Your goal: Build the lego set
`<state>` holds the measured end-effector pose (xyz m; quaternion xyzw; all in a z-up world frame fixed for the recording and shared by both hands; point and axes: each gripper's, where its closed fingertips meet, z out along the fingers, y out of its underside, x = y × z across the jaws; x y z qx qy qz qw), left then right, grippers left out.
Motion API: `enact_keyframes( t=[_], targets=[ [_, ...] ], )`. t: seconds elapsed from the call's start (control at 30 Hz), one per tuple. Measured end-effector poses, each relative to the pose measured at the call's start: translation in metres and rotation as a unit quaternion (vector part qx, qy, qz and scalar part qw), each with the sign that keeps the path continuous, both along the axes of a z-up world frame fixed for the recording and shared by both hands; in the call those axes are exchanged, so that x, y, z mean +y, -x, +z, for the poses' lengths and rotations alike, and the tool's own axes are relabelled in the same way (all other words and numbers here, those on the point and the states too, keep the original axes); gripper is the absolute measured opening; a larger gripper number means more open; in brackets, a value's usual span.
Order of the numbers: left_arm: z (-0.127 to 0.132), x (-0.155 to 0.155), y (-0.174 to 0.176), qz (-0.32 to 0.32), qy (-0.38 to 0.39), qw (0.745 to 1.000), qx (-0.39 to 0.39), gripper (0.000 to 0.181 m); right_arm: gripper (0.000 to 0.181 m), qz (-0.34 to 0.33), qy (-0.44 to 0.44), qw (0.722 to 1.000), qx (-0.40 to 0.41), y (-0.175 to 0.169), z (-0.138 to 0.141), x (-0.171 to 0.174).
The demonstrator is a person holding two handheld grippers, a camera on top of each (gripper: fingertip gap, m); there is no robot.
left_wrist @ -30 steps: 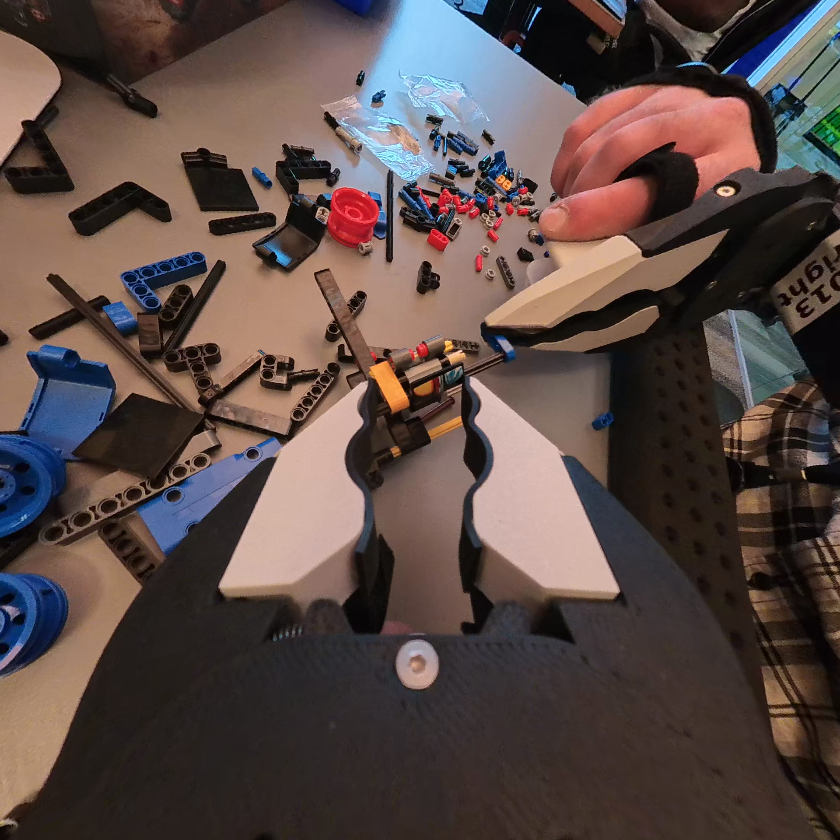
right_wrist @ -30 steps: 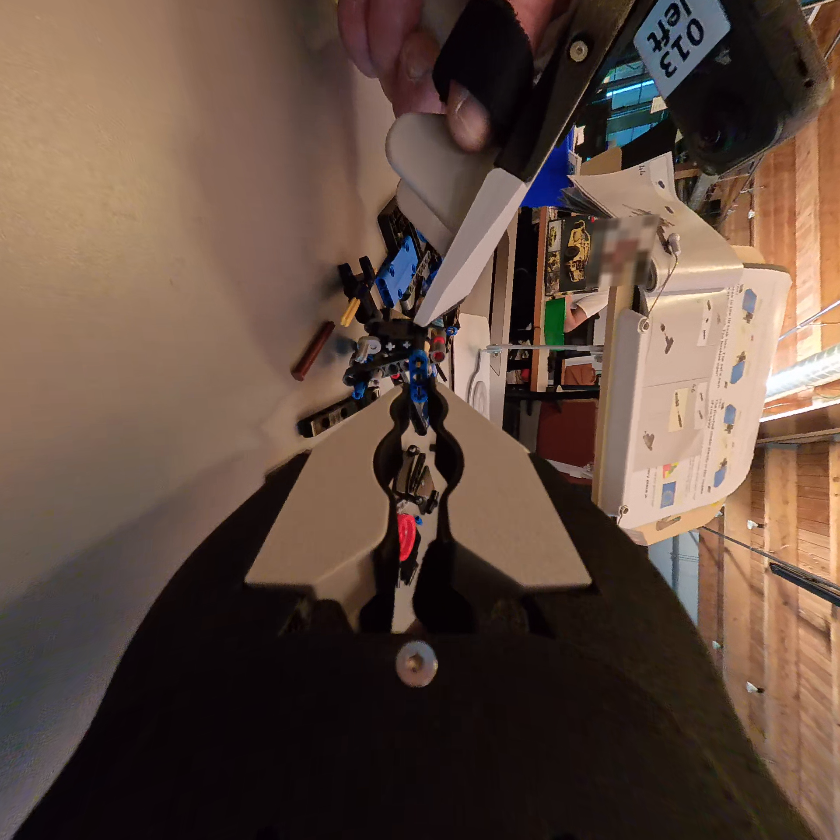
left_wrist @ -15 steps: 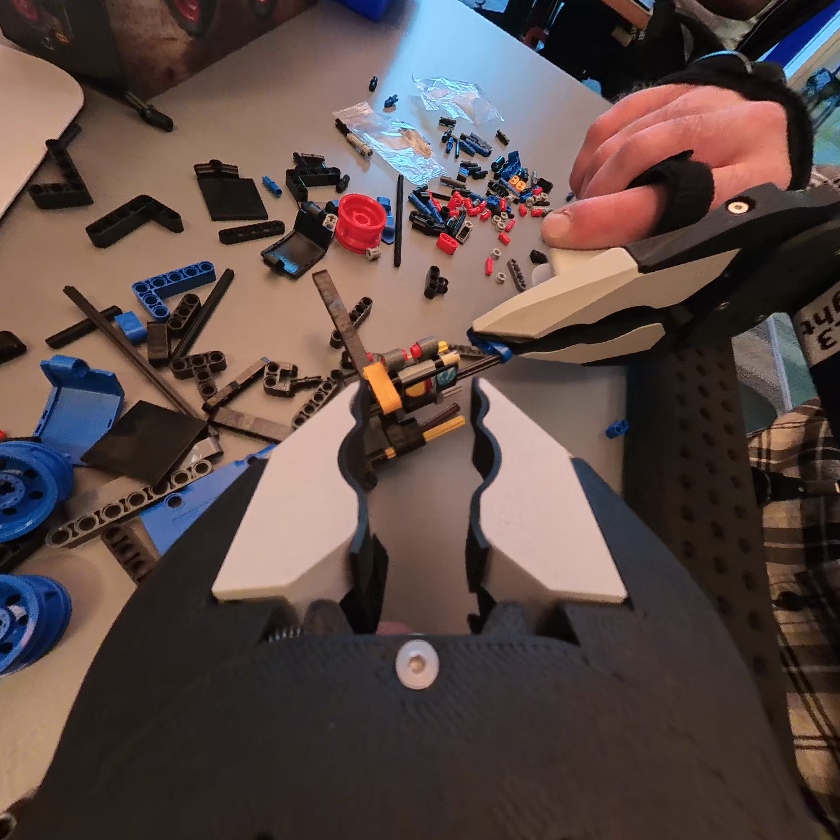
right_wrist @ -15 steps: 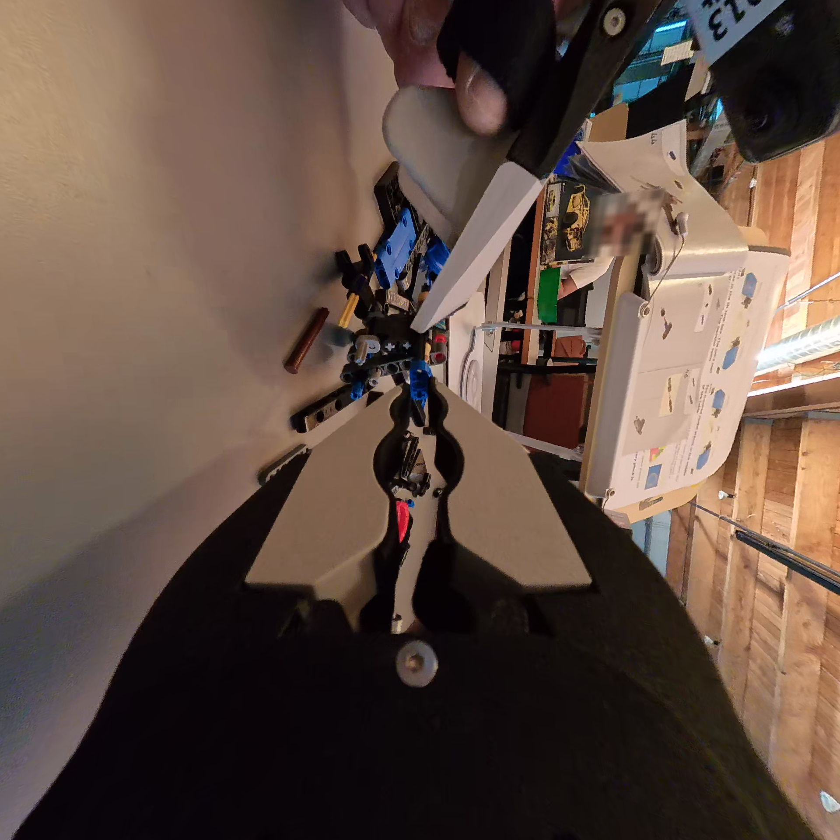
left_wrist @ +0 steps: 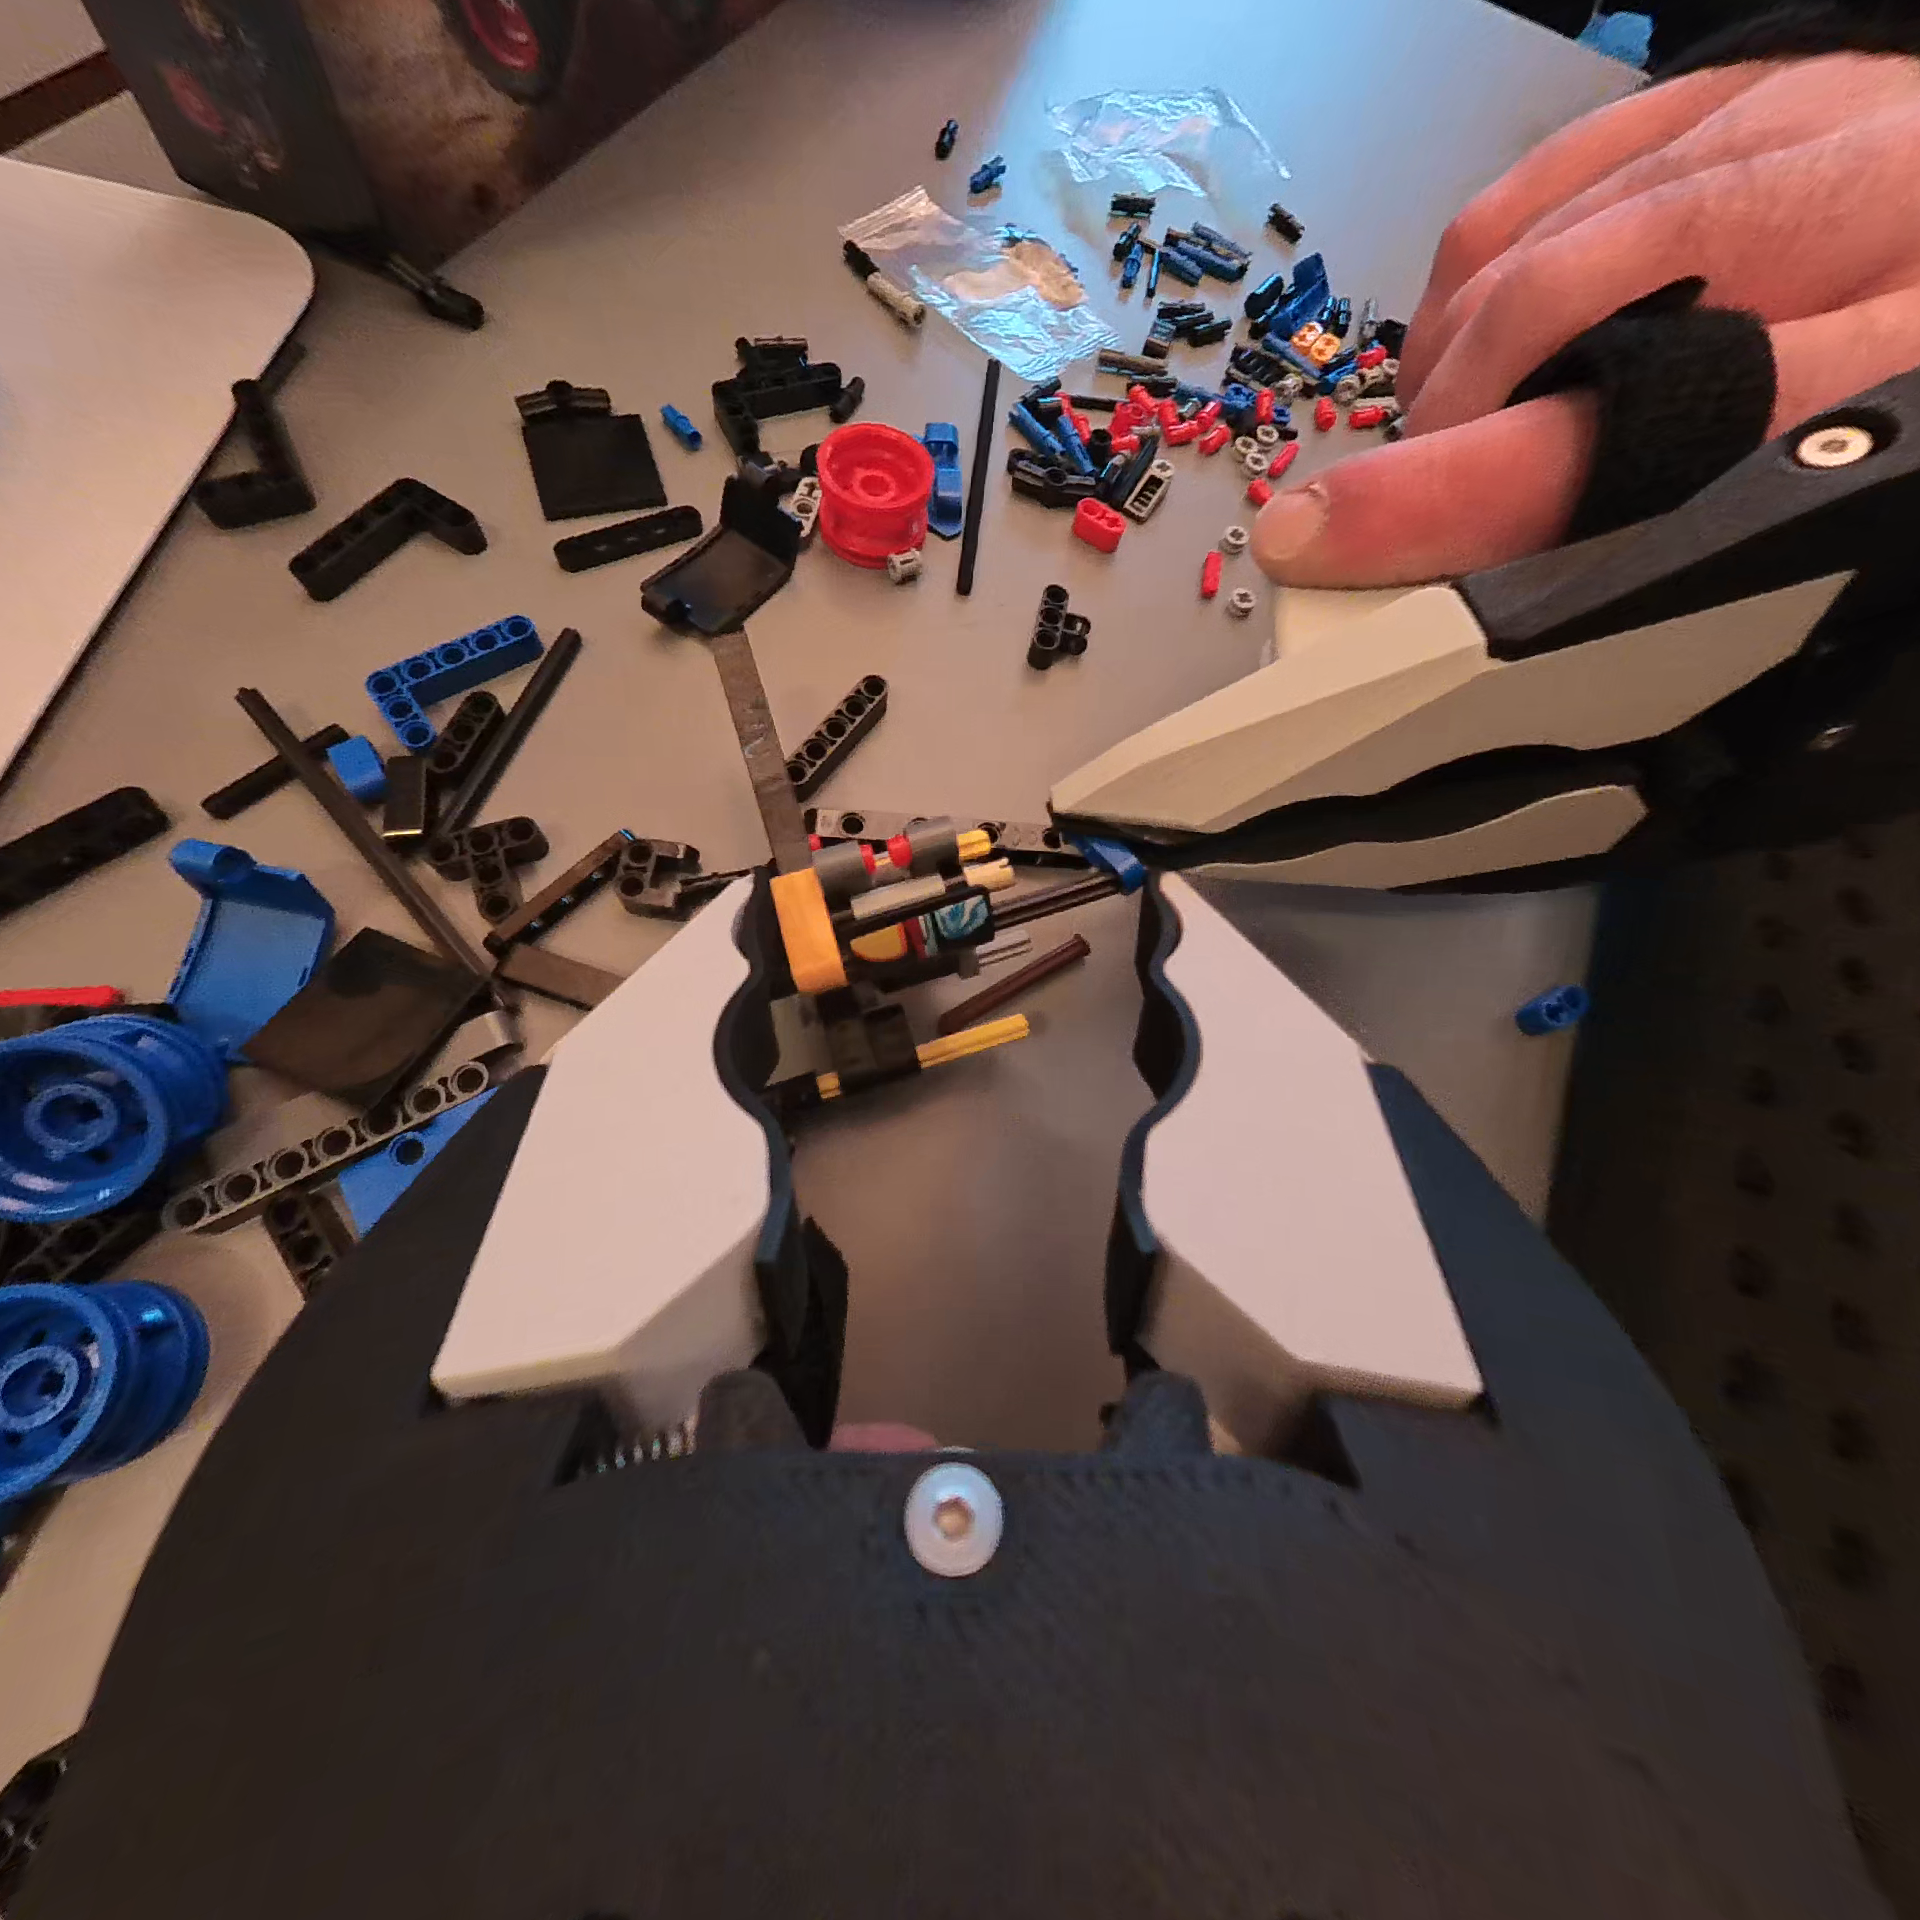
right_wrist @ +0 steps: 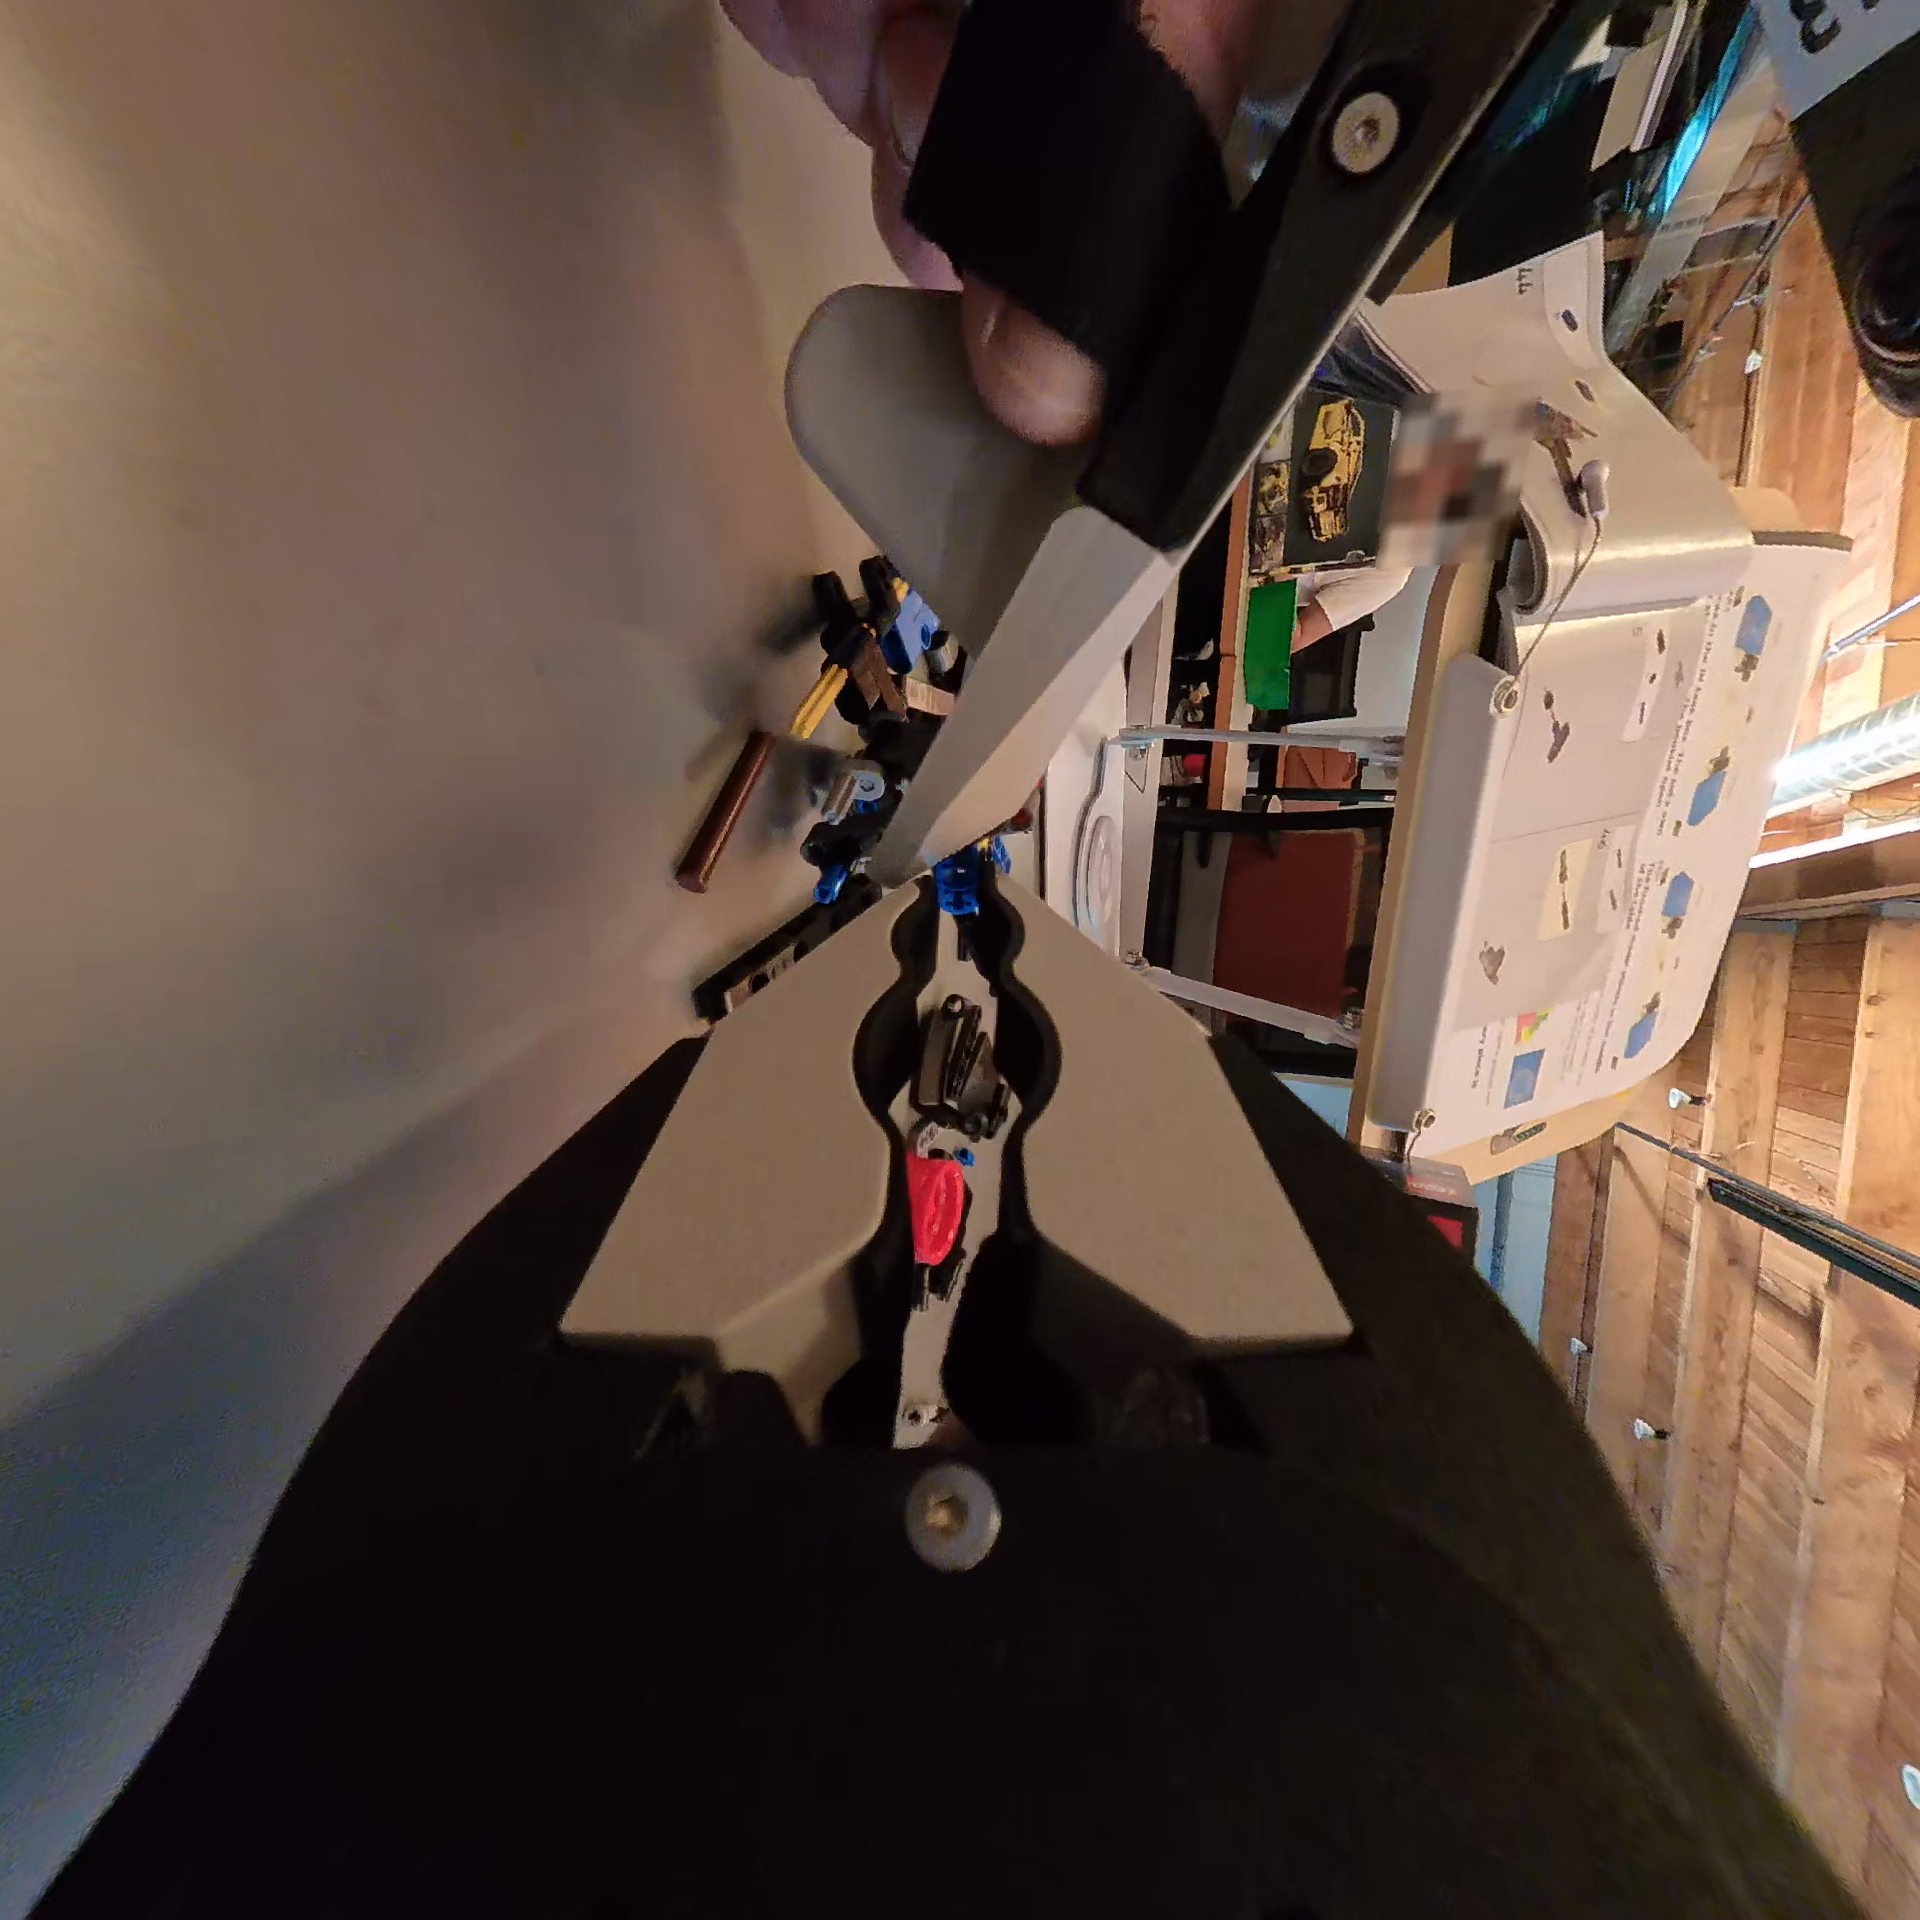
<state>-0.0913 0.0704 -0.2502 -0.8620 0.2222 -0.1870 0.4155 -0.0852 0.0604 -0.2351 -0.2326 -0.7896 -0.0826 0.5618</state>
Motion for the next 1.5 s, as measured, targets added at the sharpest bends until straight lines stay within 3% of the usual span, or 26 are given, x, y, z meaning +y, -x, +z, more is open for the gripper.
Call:
enact_keyframes(
  t=[1.5],
  targets=[
    [0.0002, 0.0028, 0.0048, -0.012, -0.018, 1.0, -0.02, 0.063, 0.003, -0.002, -0.057, 0.997, 0.047, 0.0025, 0.0049, -0.0023]
  ],
)
